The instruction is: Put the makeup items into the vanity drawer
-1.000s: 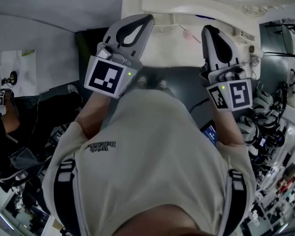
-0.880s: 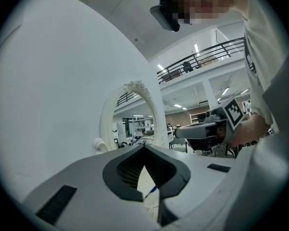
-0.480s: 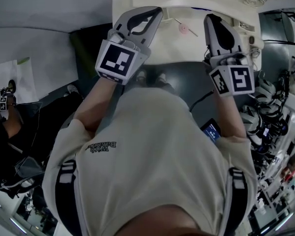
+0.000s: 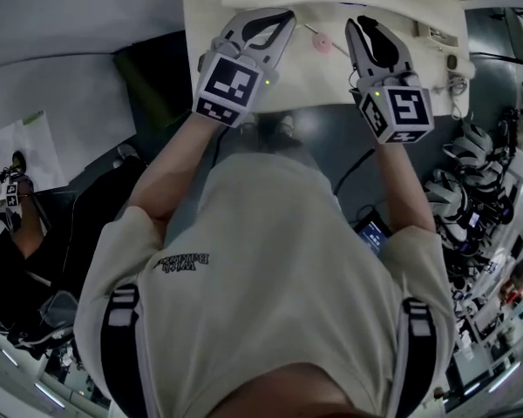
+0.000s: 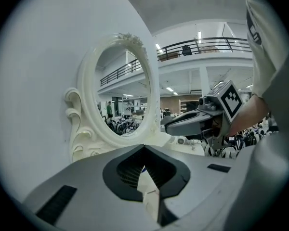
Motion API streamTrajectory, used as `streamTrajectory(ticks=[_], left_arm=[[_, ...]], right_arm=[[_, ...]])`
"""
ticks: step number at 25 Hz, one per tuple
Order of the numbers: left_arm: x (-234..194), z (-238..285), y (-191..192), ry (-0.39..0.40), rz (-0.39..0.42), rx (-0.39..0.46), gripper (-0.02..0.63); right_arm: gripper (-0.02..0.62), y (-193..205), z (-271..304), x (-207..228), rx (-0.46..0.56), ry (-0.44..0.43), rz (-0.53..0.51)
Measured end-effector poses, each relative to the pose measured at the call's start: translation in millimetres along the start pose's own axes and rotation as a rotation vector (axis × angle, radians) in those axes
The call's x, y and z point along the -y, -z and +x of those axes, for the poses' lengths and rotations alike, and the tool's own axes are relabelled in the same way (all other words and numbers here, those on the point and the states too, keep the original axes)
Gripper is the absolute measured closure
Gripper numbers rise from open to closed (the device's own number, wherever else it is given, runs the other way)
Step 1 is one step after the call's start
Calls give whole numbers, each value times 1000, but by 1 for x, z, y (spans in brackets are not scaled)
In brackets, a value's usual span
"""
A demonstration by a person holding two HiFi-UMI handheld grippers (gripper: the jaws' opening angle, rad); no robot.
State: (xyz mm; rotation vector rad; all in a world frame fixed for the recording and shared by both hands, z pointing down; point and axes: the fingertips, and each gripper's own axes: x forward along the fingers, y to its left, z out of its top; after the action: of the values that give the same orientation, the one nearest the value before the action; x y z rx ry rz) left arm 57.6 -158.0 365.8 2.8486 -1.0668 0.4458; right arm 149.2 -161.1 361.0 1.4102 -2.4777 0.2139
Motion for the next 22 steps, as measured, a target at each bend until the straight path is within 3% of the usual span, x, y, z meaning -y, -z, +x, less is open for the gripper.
streamTrajectory(ticks=[13, 22], left_arm=[[11, 80, 109, 62, -64, -140, 592], [35, 102, 175, 100, -106, -260, 592]], right_arm=[[522, 161, 67, 23, -267, 0, -4], [520, 239, 81, 23, -394, -18, 11]])
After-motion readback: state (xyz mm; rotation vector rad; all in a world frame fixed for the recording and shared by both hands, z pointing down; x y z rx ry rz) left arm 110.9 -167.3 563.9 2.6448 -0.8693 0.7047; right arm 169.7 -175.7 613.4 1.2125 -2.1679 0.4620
